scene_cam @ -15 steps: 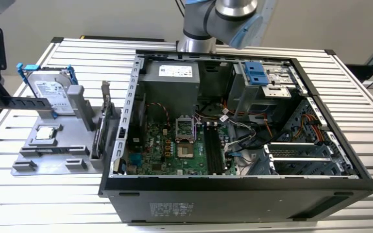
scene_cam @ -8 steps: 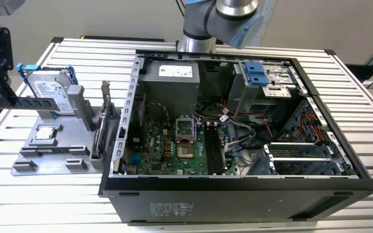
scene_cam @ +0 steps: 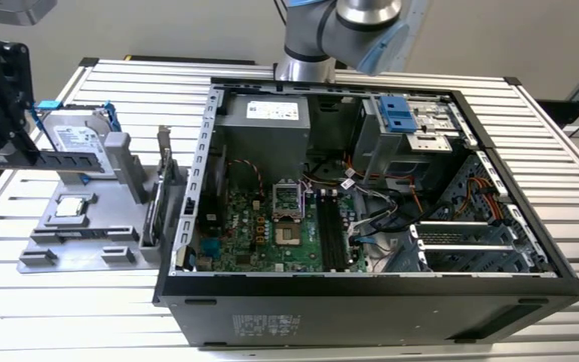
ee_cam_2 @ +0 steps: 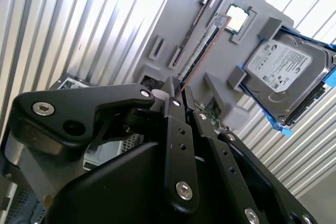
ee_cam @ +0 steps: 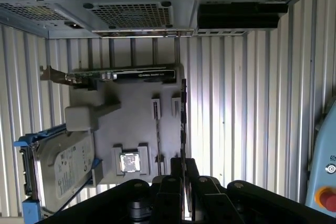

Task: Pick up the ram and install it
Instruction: 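Pick up the ram and move it above insertion slot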

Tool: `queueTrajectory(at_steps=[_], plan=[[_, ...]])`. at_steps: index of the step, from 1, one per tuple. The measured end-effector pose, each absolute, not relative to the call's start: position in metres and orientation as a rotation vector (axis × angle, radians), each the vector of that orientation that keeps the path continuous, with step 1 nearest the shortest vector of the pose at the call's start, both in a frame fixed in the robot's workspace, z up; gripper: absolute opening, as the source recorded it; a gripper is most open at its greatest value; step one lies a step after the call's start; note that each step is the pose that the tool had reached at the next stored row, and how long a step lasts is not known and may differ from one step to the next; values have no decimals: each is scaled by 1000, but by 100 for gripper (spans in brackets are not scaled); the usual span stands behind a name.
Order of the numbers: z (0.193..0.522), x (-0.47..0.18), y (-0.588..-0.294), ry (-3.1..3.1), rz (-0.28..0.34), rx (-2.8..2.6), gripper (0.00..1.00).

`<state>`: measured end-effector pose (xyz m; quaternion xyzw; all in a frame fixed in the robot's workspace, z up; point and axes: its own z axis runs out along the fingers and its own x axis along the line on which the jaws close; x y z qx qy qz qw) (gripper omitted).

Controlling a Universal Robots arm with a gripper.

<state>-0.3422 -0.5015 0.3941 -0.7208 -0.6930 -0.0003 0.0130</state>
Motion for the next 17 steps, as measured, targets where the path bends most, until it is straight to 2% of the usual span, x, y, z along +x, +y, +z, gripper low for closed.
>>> queueTrajectory(at_steps=[17], plan=[[394,-317,-502,-2160,1,-2247,0]])
